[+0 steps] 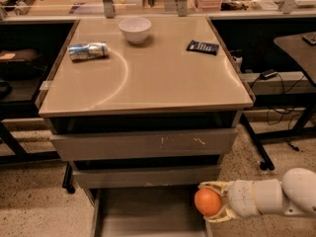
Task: Pick orange from bottom drawer and place on counter
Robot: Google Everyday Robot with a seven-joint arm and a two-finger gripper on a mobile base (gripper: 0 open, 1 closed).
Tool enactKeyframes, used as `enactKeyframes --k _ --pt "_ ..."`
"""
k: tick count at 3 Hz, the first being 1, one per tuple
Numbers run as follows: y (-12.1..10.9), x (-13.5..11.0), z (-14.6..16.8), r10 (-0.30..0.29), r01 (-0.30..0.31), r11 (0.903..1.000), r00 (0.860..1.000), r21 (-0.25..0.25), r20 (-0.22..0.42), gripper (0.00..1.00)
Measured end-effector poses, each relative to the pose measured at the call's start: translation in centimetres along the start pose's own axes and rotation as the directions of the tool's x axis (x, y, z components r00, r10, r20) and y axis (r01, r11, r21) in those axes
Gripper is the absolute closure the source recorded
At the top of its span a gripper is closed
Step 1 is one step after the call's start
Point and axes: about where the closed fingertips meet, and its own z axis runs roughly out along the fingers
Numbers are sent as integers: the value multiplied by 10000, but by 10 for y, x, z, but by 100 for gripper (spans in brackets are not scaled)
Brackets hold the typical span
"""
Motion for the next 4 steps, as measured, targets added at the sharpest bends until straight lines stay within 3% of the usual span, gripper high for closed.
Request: enactKeyframes --k 1,2,3,4 --pt "-30 -84 -42 -1379 1382 9904 9900 99 -300 100" --pt "-67 -163 -88 -2610 2623 9649 9629 118 -682 100" --pt "-111 -205 -128 -2999 3011 9530 9532 333 -370 100" --pt "-174 -228 -171 -3086 3014 9422 9507 1462 294 100"
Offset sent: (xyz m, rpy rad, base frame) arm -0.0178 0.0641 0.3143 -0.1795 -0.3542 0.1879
